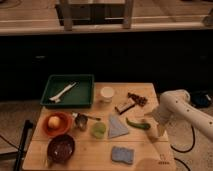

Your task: Place pepper in plastic cup

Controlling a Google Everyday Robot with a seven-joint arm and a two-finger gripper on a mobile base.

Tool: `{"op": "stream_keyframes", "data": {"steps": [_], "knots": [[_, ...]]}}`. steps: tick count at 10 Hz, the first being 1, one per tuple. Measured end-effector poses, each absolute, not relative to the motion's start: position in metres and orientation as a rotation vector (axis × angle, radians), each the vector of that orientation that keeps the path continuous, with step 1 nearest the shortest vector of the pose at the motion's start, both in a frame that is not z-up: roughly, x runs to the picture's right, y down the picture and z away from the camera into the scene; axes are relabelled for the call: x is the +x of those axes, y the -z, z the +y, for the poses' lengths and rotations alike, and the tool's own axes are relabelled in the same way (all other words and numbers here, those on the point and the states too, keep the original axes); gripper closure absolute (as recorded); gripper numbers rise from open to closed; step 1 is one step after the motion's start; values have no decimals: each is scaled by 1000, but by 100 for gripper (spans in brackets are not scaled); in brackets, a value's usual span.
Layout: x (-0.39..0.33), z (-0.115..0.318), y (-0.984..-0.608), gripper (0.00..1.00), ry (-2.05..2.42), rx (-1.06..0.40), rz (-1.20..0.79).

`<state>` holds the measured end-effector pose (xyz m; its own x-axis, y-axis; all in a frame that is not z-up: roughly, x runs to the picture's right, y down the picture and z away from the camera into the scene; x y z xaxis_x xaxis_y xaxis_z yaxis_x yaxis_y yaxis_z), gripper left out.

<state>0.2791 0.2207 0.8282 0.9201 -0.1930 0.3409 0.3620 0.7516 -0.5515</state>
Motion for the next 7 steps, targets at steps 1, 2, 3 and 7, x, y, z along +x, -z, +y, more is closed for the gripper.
{"op": "stream_keyframes", "data": {"steps": [1, 2, 3, 7], "knots": [[272, 221, -828, 20, 302, -659, -267], [260, 222, -829, 20, 297, -669, -261], [251, 223, -830, 20, 288, -678, -256], [239, 226, -839, 40, 242, -706, -230]]}}
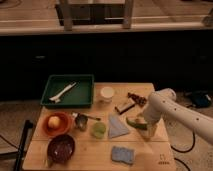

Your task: Place pepper in plastic cup

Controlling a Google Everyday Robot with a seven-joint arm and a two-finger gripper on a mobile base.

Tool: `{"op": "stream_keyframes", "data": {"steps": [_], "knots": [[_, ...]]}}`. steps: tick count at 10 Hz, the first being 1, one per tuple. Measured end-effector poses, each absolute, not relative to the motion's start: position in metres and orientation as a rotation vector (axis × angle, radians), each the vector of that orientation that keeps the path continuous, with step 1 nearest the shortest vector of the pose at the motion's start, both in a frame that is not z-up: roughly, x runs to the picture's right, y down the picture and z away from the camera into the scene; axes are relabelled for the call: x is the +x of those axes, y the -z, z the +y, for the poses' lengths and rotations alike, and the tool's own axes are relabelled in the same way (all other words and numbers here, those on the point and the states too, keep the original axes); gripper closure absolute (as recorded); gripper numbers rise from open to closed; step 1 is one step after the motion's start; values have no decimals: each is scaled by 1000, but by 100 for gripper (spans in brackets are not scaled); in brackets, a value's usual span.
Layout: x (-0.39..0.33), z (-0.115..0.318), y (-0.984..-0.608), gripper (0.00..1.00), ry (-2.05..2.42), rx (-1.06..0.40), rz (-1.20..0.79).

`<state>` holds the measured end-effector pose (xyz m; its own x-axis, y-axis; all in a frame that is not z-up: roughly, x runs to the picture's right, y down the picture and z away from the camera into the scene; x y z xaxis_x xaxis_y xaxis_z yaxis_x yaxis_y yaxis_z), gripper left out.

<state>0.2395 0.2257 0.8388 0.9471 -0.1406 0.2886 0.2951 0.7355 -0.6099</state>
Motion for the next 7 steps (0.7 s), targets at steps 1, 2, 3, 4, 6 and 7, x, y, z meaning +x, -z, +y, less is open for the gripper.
{"op": "stream_keyframes", "data": {"steps": [1, 2, 3, 4, 6, 7], "knots": [[239, 226, -840, 47, 232, -709, -229], [239, 227, -841, 55, 223, -713, -229], [238, 228, -842, 68, 214, -719, -229], [237, 228, -843, 78, 212, -722, -227], [236, 228, -843, 94, 208, -723, -227], [241, 224, -840, 100, 201, -717, -223]]}}
